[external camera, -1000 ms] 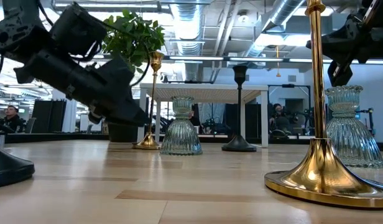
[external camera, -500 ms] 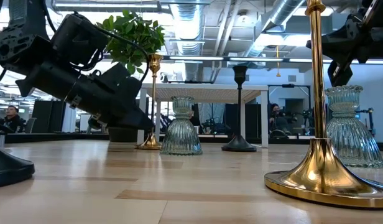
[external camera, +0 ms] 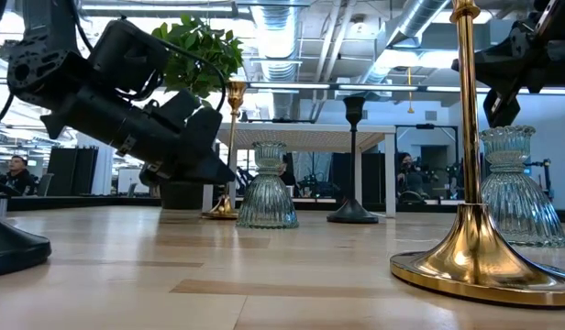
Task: Pick & Place candle stick holders
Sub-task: Put the top gold candle holder on the shelf
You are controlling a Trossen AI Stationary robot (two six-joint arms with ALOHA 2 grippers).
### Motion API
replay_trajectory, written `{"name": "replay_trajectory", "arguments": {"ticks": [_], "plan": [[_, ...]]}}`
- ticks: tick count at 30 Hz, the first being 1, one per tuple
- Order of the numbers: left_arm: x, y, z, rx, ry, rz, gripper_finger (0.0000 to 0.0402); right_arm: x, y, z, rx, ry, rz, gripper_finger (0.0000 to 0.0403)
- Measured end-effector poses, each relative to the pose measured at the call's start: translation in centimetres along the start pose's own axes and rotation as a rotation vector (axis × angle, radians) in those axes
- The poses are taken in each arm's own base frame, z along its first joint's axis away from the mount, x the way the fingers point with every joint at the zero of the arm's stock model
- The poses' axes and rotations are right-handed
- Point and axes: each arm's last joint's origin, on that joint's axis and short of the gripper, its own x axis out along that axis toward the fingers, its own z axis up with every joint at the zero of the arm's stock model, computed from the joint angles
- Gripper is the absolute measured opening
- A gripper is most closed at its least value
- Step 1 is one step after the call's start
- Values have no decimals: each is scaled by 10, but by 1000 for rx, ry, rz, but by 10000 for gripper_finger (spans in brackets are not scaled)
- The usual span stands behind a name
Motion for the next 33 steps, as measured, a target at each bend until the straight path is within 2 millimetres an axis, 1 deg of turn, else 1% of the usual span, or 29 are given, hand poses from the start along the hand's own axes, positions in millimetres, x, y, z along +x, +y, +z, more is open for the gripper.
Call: {"name": "replay_trajectory", "arguments": {"ticks": [6, 9, 13, 14, 18, 22, 29, 33], "plan": [[3, 3, 1, -3, 16, -16, 86, 0, 0, 0, 0, -1, 0, 0], [3, 3, 1, -3, 22, -28, 59, 0, 0, 0, 0, 0, 0, 0], [3, 2, 1, -3, 28, -40, 11, 0, 0, 0, 0, 0, 0, 0], [3, 2, 1, -2, 29, -40, 7, 0, 0, 0, 0, 0, 0, 0], [2, 1, 0, -1, 35, -53, 9, 0, 0, 0, 0, 0, 0, 0], [-2, -4, -2, -15, 40, -74, 7, 0, 0, 0, 0, 0, 0, 0], [-24, -18, -6, 44, -89, 87, 3, 0, 0, 0, 0, 2, 3, 0], [-29, -23, -8, 86, -84, 66, 3, 0, -1, -1, -6, 11, -2, 0]]}}
